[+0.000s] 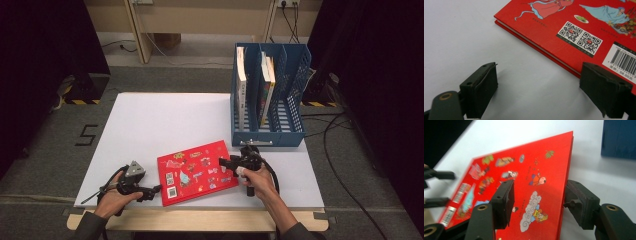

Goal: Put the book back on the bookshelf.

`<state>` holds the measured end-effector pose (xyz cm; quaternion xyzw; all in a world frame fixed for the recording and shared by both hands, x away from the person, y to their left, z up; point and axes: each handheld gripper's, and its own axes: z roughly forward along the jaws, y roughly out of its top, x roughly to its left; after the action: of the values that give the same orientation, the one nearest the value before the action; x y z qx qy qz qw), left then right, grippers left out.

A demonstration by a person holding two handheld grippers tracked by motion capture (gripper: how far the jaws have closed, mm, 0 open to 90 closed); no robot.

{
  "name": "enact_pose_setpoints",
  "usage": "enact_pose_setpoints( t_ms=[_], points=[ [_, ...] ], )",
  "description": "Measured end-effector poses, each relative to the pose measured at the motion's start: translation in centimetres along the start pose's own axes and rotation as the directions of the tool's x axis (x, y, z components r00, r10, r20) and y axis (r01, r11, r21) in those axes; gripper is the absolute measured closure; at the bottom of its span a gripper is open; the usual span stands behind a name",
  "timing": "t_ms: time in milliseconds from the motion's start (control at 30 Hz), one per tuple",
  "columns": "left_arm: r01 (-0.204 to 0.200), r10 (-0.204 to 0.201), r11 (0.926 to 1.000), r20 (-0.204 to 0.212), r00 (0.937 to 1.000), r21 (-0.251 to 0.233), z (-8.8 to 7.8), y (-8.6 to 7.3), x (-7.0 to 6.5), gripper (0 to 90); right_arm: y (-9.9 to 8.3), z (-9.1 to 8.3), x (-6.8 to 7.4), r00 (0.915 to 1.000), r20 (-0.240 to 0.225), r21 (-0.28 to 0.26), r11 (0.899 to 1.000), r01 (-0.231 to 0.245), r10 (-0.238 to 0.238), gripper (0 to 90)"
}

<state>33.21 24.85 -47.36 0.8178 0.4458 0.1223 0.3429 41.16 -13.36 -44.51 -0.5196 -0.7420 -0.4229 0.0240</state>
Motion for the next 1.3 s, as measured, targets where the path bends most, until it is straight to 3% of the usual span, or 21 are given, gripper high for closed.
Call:
enact_pose_setpoints(
  t_ms=[133, 400, 600, 800, 867, 900, 933, 1000, 1067, 1167, 1300],
  points=[
    [-0.011, 0.011, 0.9999, -0.007, 0.9999, 0.000, 0.1, 0.1, -0.4, 13.1, 1.8, -1.5, 1.0, 0.9994, -0.024, -0.038, 0.999, 0.026, -0.027, 43.2],
    [-0.031, 0.031, 0.9995, -0.027, 0.9992, -0.008, 0.7, 0.4, -1.1, 10.6, 5.9, -3.4, 4.6, 0.9882, -0.024, -0.051, 0.987, 0.150, -0.151, 43.4],
    [-0.027, 0.025, 0.9992, -0.049, 0.9985, -0.030, 0.9, 0.9, -1.4, 5.7, 8.4, -4.1, 8.0, 0.9680, -0.047, -0.075, 0.967, 0.243, -0.246, 43.8],
    [-0.018, 0.016, 0.9992, -0.060, 0.9981, -0.035, 1.1, 1.1, -1.5, 1.8, 9.8, -4.5, 10.5, 0.9521, -0.081, -0.077, 0.954, 0.289, -0.295, 43.9],
    [0.016, -0.017, 0.9984, -0.027, 0.9995, -0.055, 1.4, 1.0, -1.6, 4.1, 9.8, -4.2, 10.7, 0.9568, -0.126, -0.034, 0.965, 0.260, -0.262, 45.6],
    [0.028, -0.028, 0.9976, -0.009, 0.9996, -0.064, 1.6, 1.1, -1.8, 7.8, 9.5, -3.7, 10.6, 0.9558, -0.187, 0.004, 0.973, 0.232, -0.227, 49.8],
    [0.014, -0.015, 0.9983, -0.016, 0.9998, -0.057, 1.7, 1.2, -2.1, 9.0, 8.9, -3.0, 10.9, 0.9537, -0.221, 0.047, 0.975, 0.219, -0.204, 49.2],
    [-0.026, 0.024, 0.9981, -0.043, 0.9988, -0.056, 1.7, 1.4, -2.4, 7.4, 8.1, -1.9, 11.6, 0.9400, -0.183, 0.076, 0.949, 0.306, -0.288, 49.2],
    [-0.035, 0.033, 0.9977, -0.040, 0.9986, -0.058, 1.6, 1.3, -2.4, 10.4, 8.6, -2.1, 11.3, 0.9401, -0.211, 0.095, 0.952, 0.293, -0.268, 53.1],
    [-0.027, 0.025, 0.9981, -0.026, 0.9994, -0.056, 1.7, 1.4, -2.3, 11.2, 9.2, -2.5, 11.3, 0.9358, -0.179, 0.132, 0.935, 0.329, -0.303, 55.8],
    [-0.033, 0.032, 0.9977, -0.024, 0.9992, -0.059, 1.6, 1.3, -2.4, 13.2, 9.7, -2.8, 11.3, 0.9335, -0.164, 0.141, 0.929, 0.342, -0.319, 63.3]
  ],
)
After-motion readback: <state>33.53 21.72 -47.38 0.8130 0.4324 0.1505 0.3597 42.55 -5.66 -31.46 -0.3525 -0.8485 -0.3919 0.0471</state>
